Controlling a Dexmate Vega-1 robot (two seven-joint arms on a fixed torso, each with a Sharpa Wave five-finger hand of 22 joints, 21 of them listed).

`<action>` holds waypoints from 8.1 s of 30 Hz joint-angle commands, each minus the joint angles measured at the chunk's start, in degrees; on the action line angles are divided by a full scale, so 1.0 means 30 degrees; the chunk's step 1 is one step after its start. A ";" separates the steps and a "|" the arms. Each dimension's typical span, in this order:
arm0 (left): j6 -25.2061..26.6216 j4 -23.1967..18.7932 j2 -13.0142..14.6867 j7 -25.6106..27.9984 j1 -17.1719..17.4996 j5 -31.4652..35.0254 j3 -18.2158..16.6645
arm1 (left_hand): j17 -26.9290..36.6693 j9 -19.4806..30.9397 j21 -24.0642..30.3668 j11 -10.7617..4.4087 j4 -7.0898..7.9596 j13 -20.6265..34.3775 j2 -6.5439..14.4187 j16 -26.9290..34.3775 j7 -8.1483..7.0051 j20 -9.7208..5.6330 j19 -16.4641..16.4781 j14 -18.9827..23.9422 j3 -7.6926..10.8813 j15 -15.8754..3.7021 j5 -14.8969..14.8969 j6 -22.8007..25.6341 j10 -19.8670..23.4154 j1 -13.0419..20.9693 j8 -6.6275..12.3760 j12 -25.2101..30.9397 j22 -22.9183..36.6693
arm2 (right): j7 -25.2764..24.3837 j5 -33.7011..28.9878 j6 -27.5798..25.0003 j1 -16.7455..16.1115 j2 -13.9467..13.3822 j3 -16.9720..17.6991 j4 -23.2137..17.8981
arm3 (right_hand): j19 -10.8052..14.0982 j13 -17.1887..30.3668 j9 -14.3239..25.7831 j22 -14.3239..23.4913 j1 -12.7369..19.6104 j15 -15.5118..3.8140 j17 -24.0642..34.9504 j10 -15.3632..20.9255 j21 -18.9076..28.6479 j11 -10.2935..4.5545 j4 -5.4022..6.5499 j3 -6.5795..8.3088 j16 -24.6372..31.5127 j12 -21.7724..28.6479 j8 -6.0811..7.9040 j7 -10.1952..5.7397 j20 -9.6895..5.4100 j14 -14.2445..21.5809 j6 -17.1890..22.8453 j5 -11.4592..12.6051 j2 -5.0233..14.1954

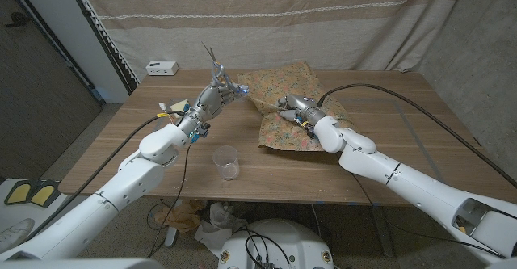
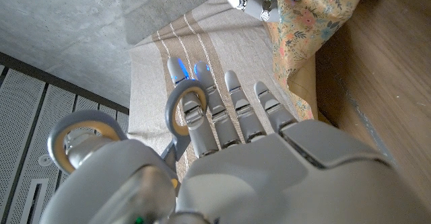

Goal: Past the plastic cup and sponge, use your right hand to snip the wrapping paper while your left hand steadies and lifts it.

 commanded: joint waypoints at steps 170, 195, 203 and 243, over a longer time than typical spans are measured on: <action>0.5558 0.0542 0.0798 -0.6457 -0.4778 -0.1429 0.3198 | -0.0034 0.0342 0.0177 -0.0023 0.0241 -0.0589 -0.0099 0.0051 0.1363 -0.0005 -0.0061 0.0678 -0.0078 -0.1422 0.0412 0.0584 0.1541 0.0036 0.0416 0.1343 -0.0021 | -1.1816 -0.7071 0.2308 -0.2287 -0.3332 0.3380 0.2034 | -0.8275 0.7353 0.0952 -0.3511 0.1644 -0.2745 0.1143 -0.5776 1.2668 0.0214 0.2446 0.3121 0.5503 0.1040 -0.2424 -0.1492 -0.2889 -0.3855 0.6523 0.1763 0.0511; 0.6120 0.0713 0.0655 -0.7352 -0.5400 -0.1255 0.3849 | -0.0029 0.0342 0.0193 0.0013 0.0289 -0.0651 -0.0073 0.0062 0.1407 -0.0005 -0.0074 0.0750 -0.0074 -0.1416 0.0436 0.0663 0.1511 -0.0016 0.0384 0.1475 -0.0021 | -1.4215 -0.6133 0.3022 -0.2353 -0.3125 0.4113 0.2538 | -0.7889 0.7248 0.1257 -0.3398 0.1513 -0.2878 0.1549 -0.5655 1.2551 -0.0233 0.2650 0.3160 0.6094 0.1484 -0.2298 -0.1494 -0.3016 -0.4201 0.6687 0.1575 0.0391; 0.6233 0.0866 0.0562 -0.7451 -0.5642 -0.1168 0.3947 | -0.0026 0.0353 0.0201 0.0071 0.0304 -0.0687 -0.0066 0.0053 0.1393 -0.0006 -0.0073 0.0741 -0.0073 -0.1410 0.0446 0.0655 0.1499 -0.0032 0.0368 0.1508 -0.0020 | -1.4343 -0.6328 0.3090 -0.2461 -0.3423 0.4246 0.2116 | -0.7801 0.7213 0.1334 -0.3425 0.1493 -0.2900 0.1612 -0.5649 1.2502 -0.0323 0.2635 0.3149 0.6225 0.1578 -0.2267 -0.1492 -0.3016 -0.4197 0.6714 0.1542 0.0374; 0.6395 0.1881 -0.0011 -0.8856 -0.6813 -0.0570 0.4811 | -0.0016 0.0376 0.0194 0.0052 0.0348 -0.0756 -0.0088 0.0034 0.1435 0.0058 -0.0167 0.0735 -0.0081 -0.1403 0.0476 0.0664 0.1413 -0.0083 0.0297 0.1726 -0.0025 | -1.4670 -0.8497 0.3884 -0.1871 -0.4370 0.3629 0.2232 | -0.7829 0.7034 0.1729 -0.3425 0.1426 -0.2905 0.1777 -0.5858 1.2489 -0.0554 0.2552 0.3100 0.6725 0.1984 -0.2157 -0.1484 -0.3013 -0.4263 0.6722 0.1392 0.0377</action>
